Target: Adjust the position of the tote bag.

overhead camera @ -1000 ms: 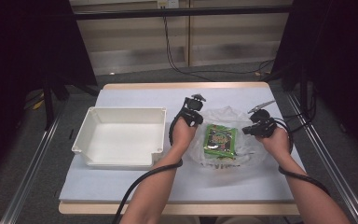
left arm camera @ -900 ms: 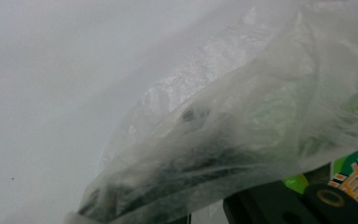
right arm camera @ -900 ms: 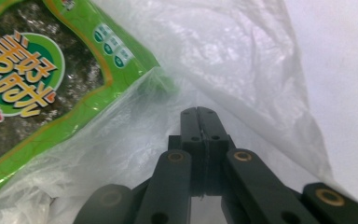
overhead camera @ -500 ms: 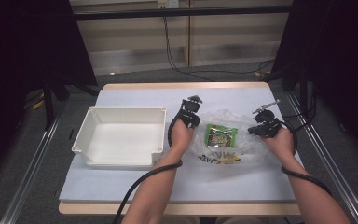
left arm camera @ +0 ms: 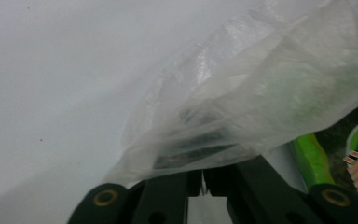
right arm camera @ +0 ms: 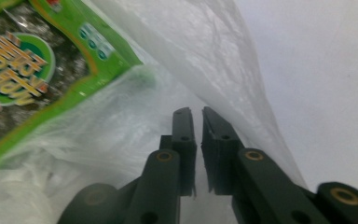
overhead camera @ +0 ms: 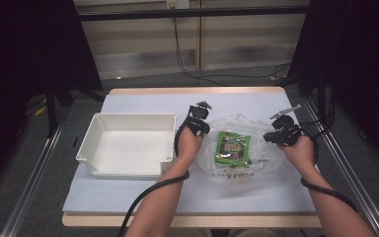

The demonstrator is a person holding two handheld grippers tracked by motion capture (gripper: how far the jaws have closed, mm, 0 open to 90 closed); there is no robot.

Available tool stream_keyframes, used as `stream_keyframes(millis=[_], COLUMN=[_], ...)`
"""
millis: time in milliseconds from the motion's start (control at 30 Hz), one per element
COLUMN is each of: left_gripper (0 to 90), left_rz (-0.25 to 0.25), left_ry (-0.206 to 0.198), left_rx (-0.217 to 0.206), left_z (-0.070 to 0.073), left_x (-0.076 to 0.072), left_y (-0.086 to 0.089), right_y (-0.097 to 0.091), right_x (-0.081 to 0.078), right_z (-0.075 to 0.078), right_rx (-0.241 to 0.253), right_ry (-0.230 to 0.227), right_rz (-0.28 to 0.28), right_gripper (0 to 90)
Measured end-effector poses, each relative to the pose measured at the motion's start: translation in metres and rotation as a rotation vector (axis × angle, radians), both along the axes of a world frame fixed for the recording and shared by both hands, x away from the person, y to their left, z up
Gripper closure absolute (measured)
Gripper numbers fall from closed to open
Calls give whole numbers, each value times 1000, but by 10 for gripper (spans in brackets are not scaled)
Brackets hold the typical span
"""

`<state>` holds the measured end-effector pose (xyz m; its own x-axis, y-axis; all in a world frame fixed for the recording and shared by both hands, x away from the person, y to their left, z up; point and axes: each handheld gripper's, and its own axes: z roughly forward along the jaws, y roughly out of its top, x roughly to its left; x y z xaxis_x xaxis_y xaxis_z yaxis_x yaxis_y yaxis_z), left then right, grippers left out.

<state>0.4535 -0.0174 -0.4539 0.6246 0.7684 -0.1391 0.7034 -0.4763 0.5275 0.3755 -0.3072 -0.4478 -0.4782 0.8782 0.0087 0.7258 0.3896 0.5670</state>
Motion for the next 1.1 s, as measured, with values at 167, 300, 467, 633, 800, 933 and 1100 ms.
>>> stream_keyframes(millis=[167, 300, 467, 633, 800, 933, 1100], left_gripper=[802, 779, 773, 773, 774, 775, 777], left_rz=[-24, -31, -54, -46, -58, -46, -54], left_ry=[-3, -12, -21, -24, -21, -18, -17], left_rx=[-11, -26, -23, -32, -29, -40, -36], left_z=[8, 11, 15, 16, 16, 15, 13], left_x=[-7, -11, -14, -16, -17, -17, -17], left_y=[-2, -4, -4, -3, -2, -1, 0], right_y=[12, 22, 38, 50, 60, 60, 53], right_x=[-5, -9, -10, -9, -6, -4, 0], right_z=[13, 18, 21, 20, 9, 4, -3], right_rx=[38, 52, 65, 83, 79, 54, 72], right_ry=[-23, -28, -30, -14, 39, 67, 96], right_rz=[21, 45, 93, 121, 127, 121, 98], right_gripper=[783, 780, 794, 789, 729, 688, 591])
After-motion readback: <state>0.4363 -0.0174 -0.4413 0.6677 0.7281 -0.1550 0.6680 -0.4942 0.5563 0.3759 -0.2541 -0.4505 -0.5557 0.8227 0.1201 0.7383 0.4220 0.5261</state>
